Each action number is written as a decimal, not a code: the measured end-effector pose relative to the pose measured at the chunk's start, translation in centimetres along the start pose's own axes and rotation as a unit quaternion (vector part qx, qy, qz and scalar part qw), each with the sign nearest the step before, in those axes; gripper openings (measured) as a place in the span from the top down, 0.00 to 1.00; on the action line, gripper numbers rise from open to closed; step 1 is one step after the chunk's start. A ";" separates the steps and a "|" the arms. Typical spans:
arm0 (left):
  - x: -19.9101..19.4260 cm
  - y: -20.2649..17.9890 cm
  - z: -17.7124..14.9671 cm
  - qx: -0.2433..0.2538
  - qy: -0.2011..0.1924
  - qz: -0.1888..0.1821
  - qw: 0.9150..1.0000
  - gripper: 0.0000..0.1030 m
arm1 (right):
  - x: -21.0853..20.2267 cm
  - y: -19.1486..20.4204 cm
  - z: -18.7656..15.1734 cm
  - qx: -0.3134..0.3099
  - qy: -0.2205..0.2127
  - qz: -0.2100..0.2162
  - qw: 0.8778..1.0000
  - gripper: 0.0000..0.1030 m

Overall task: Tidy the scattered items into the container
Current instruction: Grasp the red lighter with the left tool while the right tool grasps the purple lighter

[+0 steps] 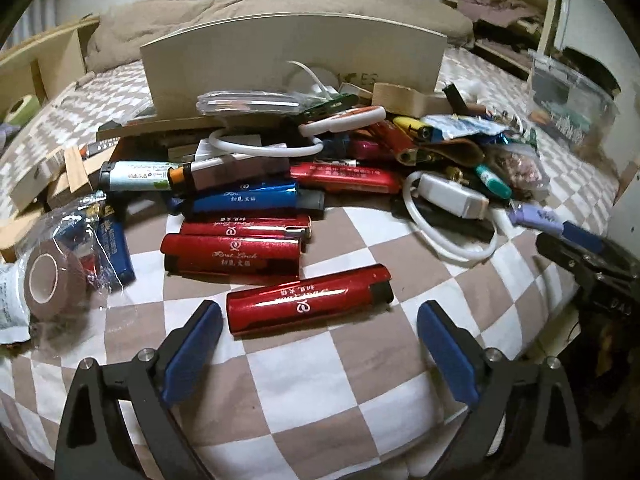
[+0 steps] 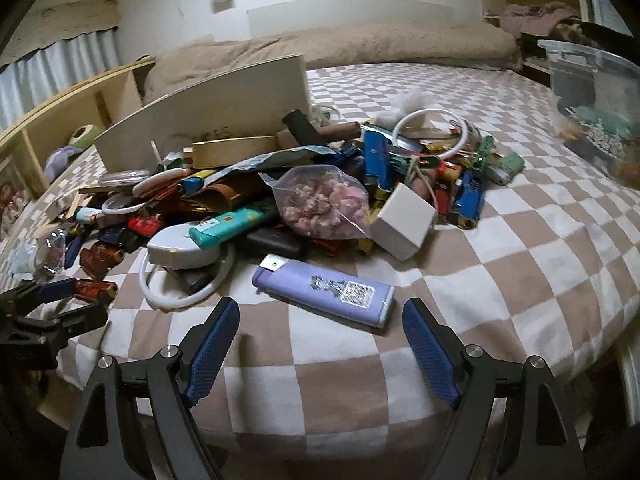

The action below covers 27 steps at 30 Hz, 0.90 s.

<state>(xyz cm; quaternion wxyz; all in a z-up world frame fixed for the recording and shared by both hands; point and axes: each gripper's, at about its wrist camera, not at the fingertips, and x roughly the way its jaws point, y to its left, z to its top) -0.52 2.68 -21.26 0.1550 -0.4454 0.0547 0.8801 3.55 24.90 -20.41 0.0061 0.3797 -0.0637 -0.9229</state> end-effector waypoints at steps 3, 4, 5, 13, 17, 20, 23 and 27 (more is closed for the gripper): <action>-0.1 0.1 0.0 0.007 -0.001 0.006 1.000 0.04 | 0.1 0.0 -0.1 -0.030 0.012 -0.027 0.999 0.19; -0.1 0.2 0.0 0.008 -0.002 0.007 1.000 0.04 | 0.3 -0.2 -0.1 -0.047 0.017 -0.050 0.998 0.19; -0.2 0.3 0.0 0.006 -0.003 0.007 1.000 0.04 | 0.4 -0.5 0.0 -0.059 0.018 -0.069 0.996 0.19; -0.3 1.1 0.2 -0.021 -0.001 0.000 1.000 0.04 | 1.6 -4.4 2.1 -0.032 0.035 -0.132 0.990 0.19; -0.2 0.9 0.3 -0.029 -0.002 0.012 1.000 0.04 | 0.8 -5.3 2.2 0.001 0.015 -0.097 0.995 0.19; 0.1 0.5 0.2 -0.029 -0.002 0.023 0.999 0.00 | 0.1 -4.2 2.4 -0.001 0.003 -0.008 1.000 0.19; 0.3 -0.2 0.0 -0.026 -0.010 0.044 0.999 0.00 | 0.8 -2.1 2.5 -0.033 0.012 0.033 0.999 0.19; 0.4 -0.1 0.0 -0.057 -0.021 0.055 0.997 0.00 | 2.2 0.1 2.5 -0.072 0.022 0.038 0.996 0.19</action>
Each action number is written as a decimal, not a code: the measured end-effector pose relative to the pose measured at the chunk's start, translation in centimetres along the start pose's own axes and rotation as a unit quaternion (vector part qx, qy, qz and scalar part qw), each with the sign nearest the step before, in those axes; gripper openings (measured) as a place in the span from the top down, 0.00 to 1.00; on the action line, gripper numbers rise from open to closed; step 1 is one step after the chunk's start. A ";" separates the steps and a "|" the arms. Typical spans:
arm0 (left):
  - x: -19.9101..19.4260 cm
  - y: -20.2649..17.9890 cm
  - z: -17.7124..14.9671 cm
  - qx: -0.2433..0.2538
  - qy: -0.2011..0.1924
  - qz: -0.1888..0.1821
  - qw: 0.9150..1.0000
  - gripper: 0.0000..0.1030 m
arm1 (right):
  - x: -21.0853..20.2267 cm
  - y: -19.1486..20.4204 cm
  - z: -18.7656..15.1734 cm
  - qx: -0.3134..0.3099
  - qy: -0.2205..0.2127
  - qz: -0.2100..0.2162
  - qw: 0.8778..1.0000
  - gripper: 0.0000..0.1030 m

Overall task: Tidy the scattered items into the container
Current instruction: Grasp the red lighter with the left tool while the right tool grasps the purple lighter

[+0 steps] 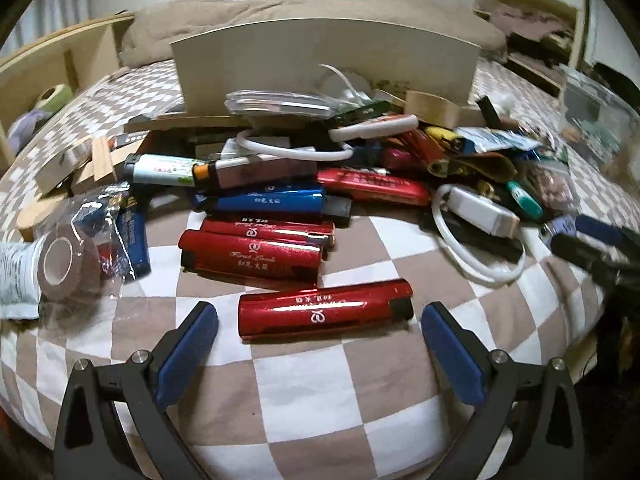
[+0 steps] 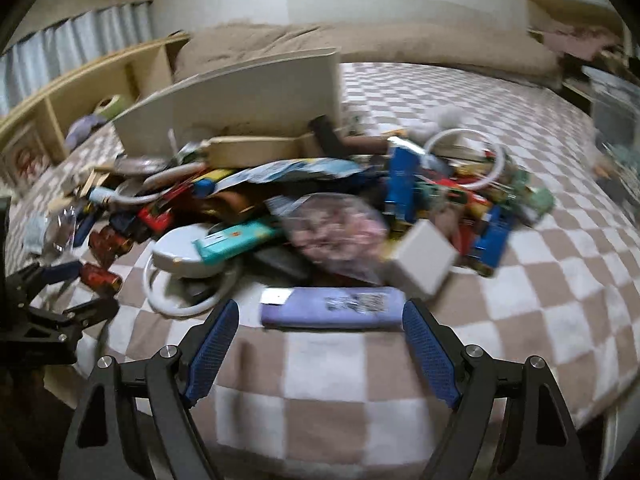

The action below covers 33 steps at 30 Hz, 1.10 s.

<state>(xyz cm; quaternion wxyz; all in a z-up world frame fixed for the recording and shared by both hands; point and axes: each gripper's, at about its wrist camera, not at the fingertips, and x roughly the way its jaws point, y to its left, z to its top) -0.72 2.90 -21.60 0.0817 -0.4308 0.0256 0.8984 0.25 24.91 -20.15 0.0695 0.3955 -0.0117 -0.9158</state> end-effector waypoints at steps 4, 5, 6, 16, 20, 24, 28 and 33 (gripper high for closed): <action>0.2 -0.1 0.1 -0.011 -0.009 0.013 1.000 0.00 | 0.9 0.9 0.2 -0.026 0.000 -0.039 0.999 0.18; 0.2 -0.2 0.0 -0.010 -0.011 0.016 1.000 0.00 | 1.1 1.0 0.2 -0.031 0.001 -0.049 0.998 0.18; 0.2 -0.3 0.0 -0.009 -0.013 0.019 1.000 0.00 | 1.1 1.0 0.0 -0.034 0.003 -0.054 0.998 0.18; 0.4 -0.2 0.0 -0.021 -0.021 0.037 0.999 0.00 | 2.2 -0.4 0.2 0.005 0.016 -0.037 0.999 0.22; 0.2 -0.1 -0.1 -0.028 -0.021 0.032 0.999 0.06 | 2.2 -0.4 0.2 0.007 0.016 -0.035 0.999 0.22; 0.0 -0.3 -0.1 -0.026 -0.020 0.027 0.999 0.14 | 2.0 -0.1 -0.1 -0.001 0.015 -0.040 0.999 0.22; -0.3 -0.5 -0.2 -0.021 -0.020 0.023 0.999 0.19 | 1.9 0.1 -0.3 -0.009 0.014 -0.046 0.999 0.22; -0.8 -0.5 -0.5 -0.030 -0.017 0.011 0.999 0.19 | 1.3 0.6 -0.8 -0.017 0.013 -0.049 0.999 0.22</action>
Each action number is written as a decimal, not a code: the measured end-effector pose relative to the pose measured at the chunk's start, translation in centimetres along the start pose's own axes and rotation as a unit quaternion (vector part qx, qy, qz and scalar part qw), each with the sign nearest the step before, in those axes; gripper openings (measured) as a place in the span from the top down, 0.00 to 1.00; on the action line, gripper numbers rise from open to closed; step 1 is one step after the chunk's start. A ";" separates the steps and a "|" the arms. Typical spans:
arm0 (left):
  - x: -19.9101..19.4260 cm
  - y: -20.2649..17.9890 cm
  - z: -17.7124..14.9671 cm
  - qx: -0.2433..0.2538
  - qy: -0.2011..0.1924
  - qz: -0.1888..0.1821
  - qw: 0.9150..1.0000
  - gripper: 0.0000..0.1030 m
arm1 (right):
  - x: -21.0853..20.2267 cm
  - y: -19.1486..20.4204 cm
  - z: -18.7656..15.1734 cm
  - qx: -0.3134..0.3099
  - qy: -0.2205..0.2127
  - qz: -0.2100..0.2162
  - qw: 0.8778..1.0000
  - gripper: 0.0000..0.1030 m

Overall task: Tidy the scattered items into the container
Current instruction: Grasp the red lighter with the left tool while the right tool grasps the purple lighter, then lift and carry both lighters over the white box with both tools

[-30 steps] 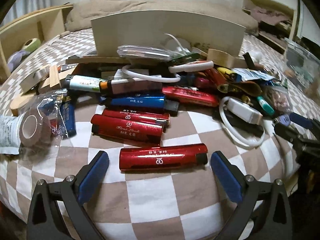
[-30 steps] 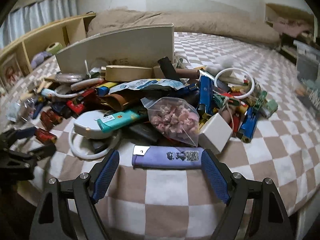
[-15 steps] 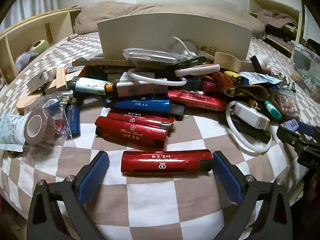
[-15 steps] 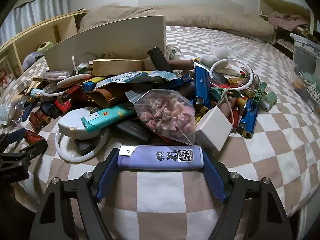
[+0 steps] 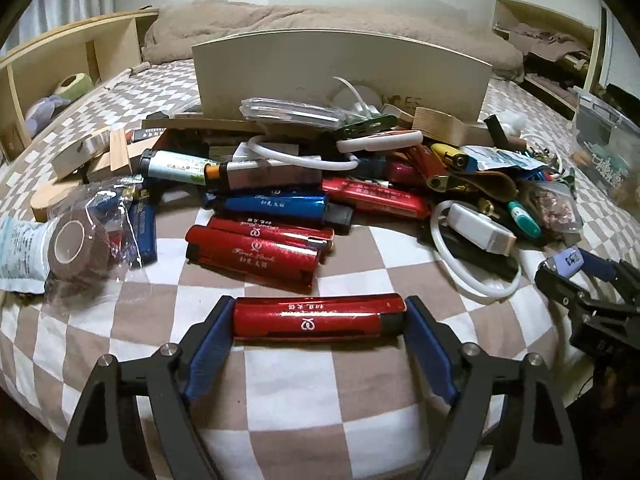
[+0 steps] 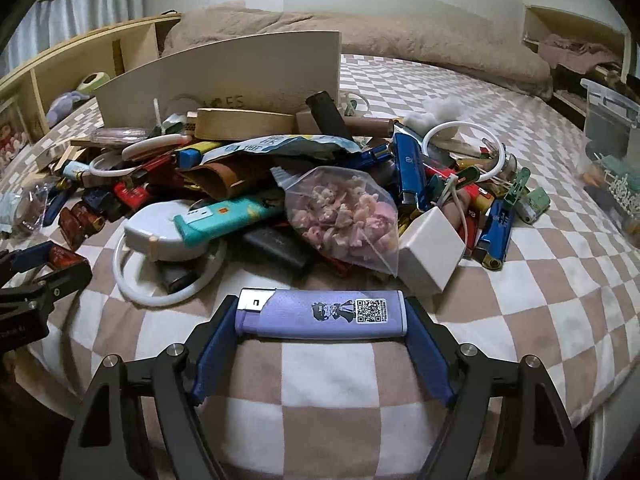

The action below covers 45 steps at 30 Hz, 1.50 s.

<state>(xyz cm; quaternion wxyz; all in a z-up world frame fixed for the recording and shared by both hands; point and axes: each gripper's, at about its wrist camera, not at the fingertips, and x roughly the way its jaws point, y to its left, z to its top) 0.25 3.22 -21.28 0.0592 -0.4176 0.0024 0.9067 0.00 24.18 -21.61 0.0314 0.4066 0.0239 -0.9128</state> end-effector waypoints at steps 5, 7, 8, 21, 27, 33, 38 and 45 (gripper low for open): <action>-0.8 -0.3 -0.3 -0.008 -0.002 -0.011 1.000 0.19 | -0.9 0.5 -0.5 -0.007 -0.001 0.002 1.000 0.23; -1.1 -0.3 -0.3 -0.013 -0.003 -0.014 1.000 0.19 | -1.2 0.7 -0.6 -0.008 -0.002 0.002 1.000 0.23; -1.2 -0.3 -0.2 -0.017 -0.001 -0.019 1.000 0.19 | -1.4 0.7 -0.6 -0.008 -0.003 0.004 1.000 0.23; -5.7 -0.2 2.8 -0.020 -0.066 -0.033 0.997 0.19 | -5.7 1.3 2.4 -0.001 -0.069 0.031 0.997 0.23; -8.5 -0.1 4.6 -0.029 -0.095 -0.041 0.994 0.19 | -9.0 2.5 4.6 -0.009 -0.112 0.052 0.992 0.23; -11.8 -0.1 5.9 -0.025 -0.125 -0.043 0.991 0.19 | -12.1 4.2 6.2 -0.025 -0.145 0.064 0.987 0.23; -14.4 0.2 6.7 -0.025 -0.142 -0.047 0.988 0.19 | -14.3 5.2 7.1 -0.034 -0.160 0.072 0.984 0.23; -17.4 0.8 8.5 -0.026 -0.162 -0.047 0.985 0.19 | -16.7 5.9 8.4 -0.040 -0.176 0.087 0.980 0.23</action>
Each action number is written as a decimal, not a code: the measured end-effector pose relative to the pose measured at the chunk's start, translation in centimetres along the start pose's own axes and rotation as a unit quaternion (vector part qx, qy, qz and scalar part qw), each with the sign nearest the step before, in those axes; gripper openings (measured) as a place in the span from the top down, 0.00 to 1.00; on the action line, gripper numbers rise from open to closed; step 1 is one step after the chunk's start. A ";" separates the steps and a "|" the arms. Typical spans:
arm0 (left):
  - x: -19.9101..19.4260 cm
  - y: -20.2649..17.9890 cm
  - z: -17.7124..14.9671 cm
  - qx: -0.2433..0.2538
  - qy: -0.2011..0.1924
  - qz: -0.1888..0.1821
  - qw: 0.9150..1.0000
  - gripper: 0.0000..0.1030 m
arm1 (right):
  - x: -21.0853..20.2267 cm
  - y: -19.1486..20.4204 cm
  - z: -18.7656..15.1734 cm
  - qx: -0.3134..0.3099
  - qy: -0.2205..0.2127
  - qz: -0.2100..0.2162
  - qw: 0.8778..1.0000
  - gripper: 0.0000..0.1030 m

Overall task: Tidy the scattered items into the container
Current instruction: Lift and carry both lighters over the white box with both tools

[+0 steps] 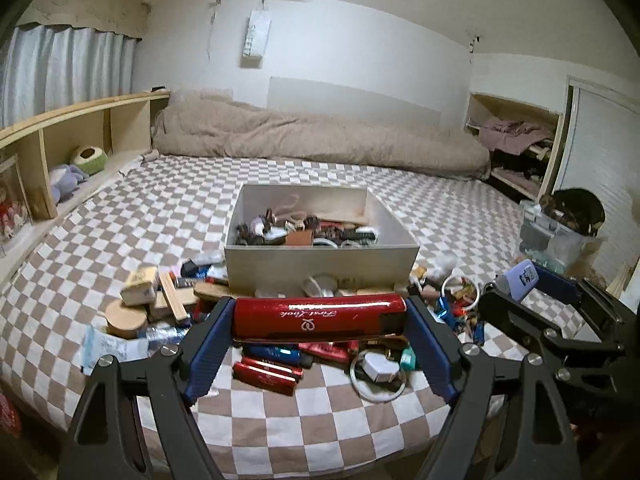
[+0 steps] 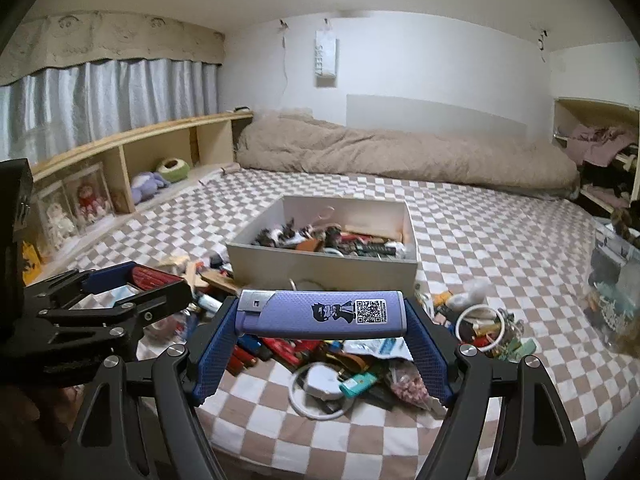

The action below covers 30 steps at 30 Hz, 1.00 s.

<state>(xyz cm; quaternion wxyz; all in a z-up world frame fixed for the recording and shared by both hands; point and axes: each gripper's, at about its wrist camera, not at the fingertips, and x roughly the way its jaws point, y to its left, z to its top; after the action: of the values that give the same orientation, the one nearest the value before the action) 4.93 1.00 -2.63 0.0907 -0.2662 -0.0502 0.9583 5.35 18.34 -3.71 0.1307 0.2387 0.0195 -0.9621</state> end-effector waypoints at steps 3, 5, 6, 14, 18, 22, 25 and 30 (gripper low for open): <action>-0.4 0.3 1.6 -0.005 -0.003 0.000 1.000 0.19 | -0.6 0.4 1.5 -0.010 -0.005 0.005 1.000 0.23; -0.6 0.2 2.5 0.003 -0.010 0.009 1.000 0.19 | -1.0 0.6 2.4 -0.016 -0.016 0.002 1.000 0.23; -0.7 0.0 3.2 0.011 -0.014 0.015 1.000 0.19 | -1.1 0.7 2.9 -0.020 -0.022 0.000 1.000 0.23; -0.3 -0.7 8.8 0.036 -0.035 0.027 0.998 0.19 | 0.0 -0.2 8.0 -0.015 -0.023 0.011 1.000 0.23; 0.3 -0.6 11.8 0.032 -0.051 0.028 0.998 0.19 | 1.4 -1.4 10.8 -0.009 -0.016 0.018 1.000 0.23; 1.4 -0.3 14.7 0.025 -0.058 0.025 0.998 0.19 | 3.2 -2.8 13.5 -0.005 -0.006 0.024 1.000 0.23; 2.7 0.1 16.5 0.020 -0.057 0.023 0.998 0.19 | 4.4 -3.7 15.1 -0.008 -0.005 0.020 1.000 0.23; 5.7 1.0 18.5 0.001 -0.042 0.008 0.999 0.19 | 6.8 -5.4 17.3 -0.003 -0.004 0.012 1.000 0.23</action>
<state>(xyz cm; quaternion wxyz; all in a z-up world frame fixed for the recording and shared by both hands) -9.67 0.29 10.18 0.0814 -0.2257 -0.0505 0.9695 -9.68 20.18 8.29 0.1429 0.2344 0.0185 -0.9614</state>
